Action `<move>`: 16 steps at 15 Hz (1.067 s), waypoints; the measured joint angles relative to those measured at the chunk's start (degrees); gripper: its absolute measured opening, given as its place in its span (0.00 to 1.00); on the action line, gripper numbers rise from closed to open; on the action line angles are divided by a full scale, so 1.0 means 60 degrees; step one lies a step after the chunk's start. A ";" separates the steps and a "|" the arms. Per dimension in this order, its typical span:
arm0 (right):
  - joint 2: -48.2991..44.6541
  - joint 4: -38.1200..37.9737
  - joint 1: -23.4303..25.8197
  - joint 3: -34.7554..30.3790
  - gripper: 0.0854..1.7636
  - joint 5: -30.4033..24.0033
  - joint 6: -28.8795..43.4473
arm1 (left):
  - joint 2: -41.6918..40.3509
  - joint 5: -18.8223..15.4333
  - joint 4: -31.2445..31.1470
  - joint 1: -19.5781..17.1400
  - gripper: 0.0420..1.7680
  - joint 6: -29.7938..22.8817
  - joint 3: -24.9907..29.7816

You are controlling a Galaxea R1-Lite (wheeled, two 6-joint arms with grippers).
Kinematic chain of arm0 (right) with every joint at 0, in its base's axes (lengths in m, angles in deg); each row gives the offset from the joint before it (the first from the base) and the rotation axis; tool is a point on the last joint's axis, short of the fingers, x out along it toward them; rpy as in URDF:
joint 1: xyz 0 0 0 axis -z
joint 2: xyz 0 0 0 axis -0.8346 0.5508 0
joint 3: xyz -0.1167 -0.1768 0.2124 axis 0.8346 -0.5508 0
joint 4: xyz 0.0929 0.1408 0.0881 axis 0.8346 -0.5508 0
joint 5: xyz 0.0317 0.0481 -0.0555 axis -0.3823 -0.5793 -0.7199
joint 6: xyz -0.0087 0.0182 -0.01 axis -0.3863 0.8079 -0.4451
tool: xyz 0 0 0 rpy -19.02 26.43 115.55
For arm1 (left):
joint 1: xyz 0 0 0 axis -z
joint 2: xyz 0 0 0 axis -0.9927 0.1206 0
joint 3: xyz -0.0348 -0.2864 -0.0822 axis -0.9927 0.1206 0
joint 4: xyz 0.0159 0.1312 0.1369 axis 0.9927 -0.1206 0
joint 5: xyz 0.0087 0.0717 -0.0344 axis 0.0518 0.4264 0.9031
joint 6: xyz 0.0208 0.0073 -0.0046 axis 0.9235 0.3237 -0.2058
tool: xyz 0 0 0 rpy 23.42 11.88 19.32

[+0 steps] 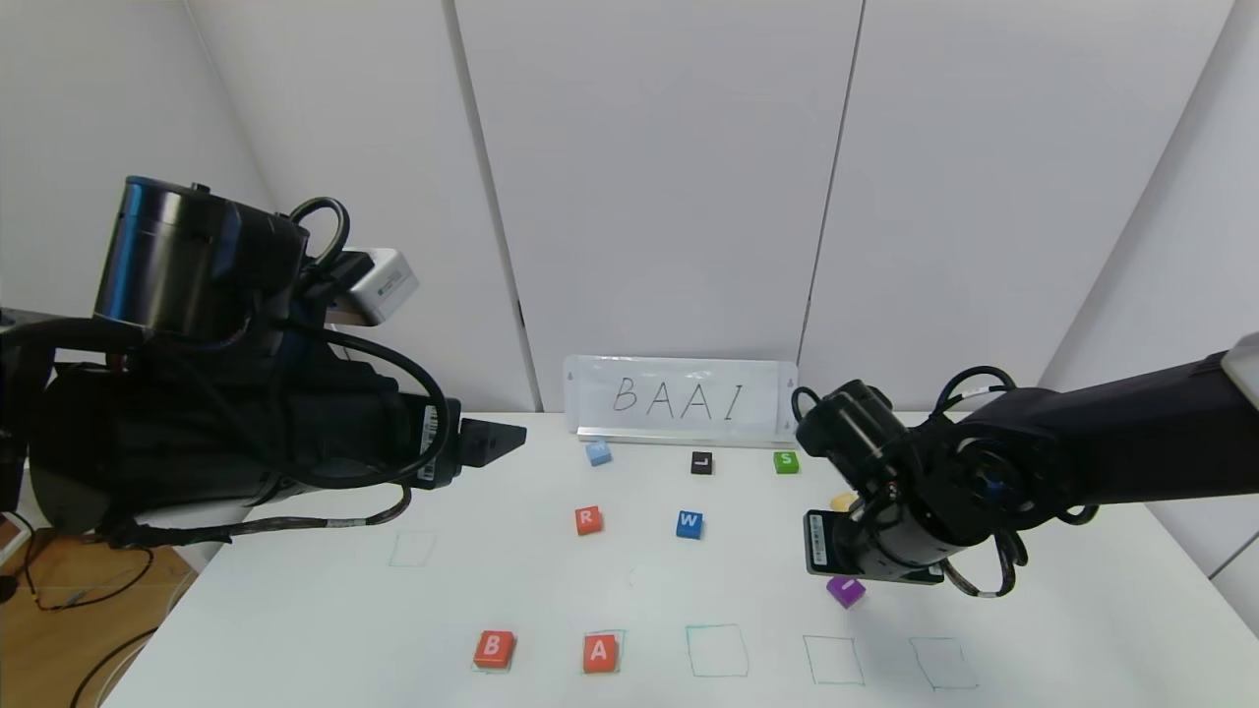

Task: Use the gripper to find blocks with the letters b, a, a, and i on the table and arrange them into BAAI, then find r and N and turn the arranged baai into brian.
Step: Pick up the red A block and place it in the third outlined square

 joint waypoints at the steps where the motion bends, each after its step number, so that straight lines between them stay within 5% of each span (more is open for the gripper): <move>1: 0.0142 -0.0033 -0.0211 0.0203 0.27 0.0209 0.0069 | -0.0018 0.0000 0.0000 0.0000 0.97 0.0030 0.0000; 9: 0.1006 -0.0051 -0.1806 0.0943 0.27 0.0414 0.0406 | -0.0110 0.0000 -0.0014 0.0004 0.97 0.0118 0.0014; 16: 0.1611 -0.0028 -0.2339 0.1296 0.27 0.0447 0.0817 | -0.0327 0.0002 -0.0014 0.0004 0.97 0.0293 0.0055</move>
